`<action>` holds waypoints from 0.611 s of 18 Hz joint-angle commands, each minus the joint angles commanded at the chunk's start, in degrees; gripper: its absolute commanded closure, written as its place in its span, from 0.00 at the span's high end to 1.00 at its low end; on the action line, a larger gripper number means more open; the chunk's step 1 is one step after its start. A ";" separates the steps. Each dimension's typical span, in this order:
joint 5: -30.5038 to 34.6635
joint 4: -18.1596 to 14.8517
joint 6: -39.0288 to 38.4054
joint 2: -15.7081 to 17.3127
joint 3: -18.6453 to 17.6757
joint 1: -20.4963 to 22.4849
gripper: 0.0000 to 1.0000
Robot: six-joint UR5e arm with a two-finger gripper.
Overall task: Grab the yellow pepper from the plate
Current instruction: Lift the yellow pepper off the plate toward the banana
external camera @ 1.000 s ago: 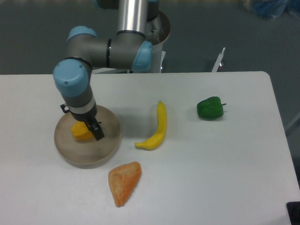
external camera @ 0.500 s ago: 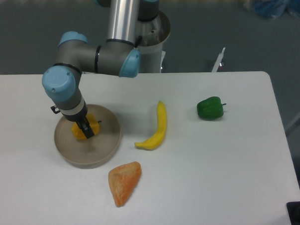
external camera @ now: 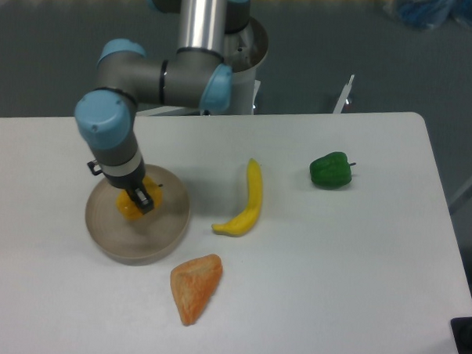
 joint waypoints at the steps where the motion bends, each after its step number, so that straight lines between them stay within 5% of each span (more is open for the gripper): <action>1: 0.00 -0.09 0.26 0.00 1.84 3.16 0.00; 6: 0.00 -0.18 3.25 -1.31 6.95 12.67 0.00; 11: 0.44 -0.87 11.75 -4.30 8.10 21.80 0.00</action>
